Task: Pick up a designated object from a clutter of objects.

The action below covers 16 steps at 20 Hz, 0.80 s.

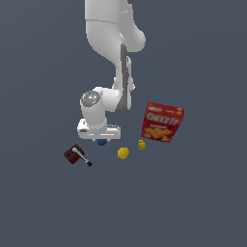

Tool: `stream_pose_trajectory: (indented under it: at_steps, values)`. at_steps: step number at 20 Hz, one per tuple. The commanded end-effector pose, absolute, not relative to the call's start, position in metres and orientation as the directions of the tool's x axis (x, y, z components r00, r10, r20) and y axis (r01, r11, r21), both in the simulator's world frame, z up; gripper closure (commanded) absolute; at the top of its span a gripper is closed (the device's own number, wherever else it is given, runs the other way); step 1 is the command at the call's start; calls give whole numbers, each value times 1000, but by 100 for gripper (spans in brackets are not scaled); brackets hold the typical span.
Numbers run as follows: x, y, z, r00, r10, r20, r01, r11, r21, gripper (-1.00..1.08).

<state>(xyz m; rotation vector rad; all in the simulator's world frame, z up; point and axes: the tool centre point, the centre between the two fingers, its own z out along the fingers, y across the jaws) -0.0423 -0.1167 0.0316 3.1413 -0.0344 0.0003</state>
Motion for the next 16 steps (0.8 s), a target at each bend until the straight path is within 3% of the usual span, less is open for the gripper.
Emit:
stream_pose_trajectory:
  at_steps: [1,16]
  values:
    - [-42,-116,31,1000,-21,0,-21,-1000,0,108]
    - [-38,-106,69,1000,-22,0,-22,-1000,0,108]
